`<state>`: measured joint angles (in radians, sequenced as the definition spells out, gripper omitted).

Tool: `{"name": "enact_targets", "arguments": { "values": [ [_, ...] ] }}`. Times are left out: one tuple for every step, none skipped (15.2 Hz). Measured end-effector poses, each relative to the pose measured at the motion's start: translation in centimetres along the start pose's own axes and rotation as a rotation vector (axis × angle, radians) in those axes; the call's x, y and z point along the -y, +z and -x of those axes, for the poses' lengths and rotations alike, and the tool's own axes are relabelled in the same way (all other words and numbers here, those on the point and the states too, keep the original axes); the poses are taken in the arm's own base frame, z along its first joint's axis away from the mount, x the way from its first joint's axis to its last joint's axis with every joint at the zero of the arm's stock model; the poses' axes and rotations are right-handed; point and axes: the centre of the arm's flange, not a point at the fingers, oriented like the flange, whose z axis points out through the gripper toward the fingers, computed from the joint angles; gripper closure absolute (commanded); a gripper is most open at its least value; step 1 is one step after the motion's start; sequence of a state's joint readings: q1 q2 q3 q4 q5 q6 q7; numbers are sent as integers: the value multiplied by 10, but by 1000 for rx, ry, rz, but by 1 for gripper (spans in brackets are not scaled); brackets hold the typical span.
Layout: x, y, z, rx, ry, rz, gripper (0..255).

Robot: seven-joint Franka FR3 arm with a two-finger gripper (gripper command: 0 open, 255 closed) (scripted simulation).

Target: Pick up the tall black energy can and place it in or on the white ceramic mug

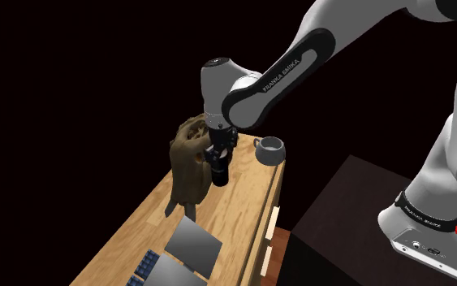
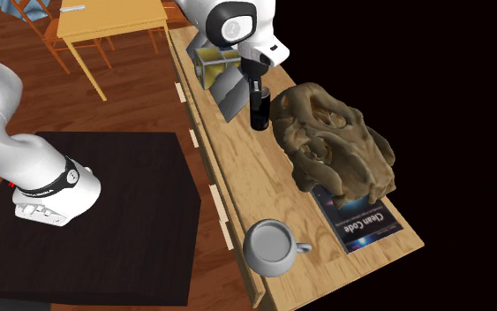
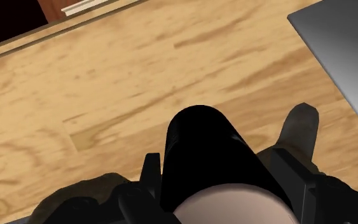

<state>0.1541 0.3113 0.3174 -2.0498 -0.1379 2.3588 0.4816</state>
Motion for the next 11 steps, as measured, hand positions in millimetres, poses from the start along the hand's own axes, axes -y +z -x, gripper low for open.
{"name": "enact_targets", "arguments": {
  "values": [
    [1, -4, 0, 0, 0, 0, 255],
    [0, -8, 0, 0, 0, 0, 255],
    [-6, -10, 1, 0, 0, 0, 255],
    [-17, -11, 0, 0, 0, 0, 255],
    [-28, -14, -1, 1, 1, 0, 255],
    [-38, -14, -3, 0, 1, 0, 255],
    [-52, -16, -5, 1, 1, 0, 255],
    [-64, -17, -5, 1, 1, 0, 255],
    [-77, -18, -4, 1, 2, 0, 255],
    [-90, -22, -7, 1, 2, 0, 255],
    [-104, -21, -7, 0, 2, 0, 255]
  ]
}}
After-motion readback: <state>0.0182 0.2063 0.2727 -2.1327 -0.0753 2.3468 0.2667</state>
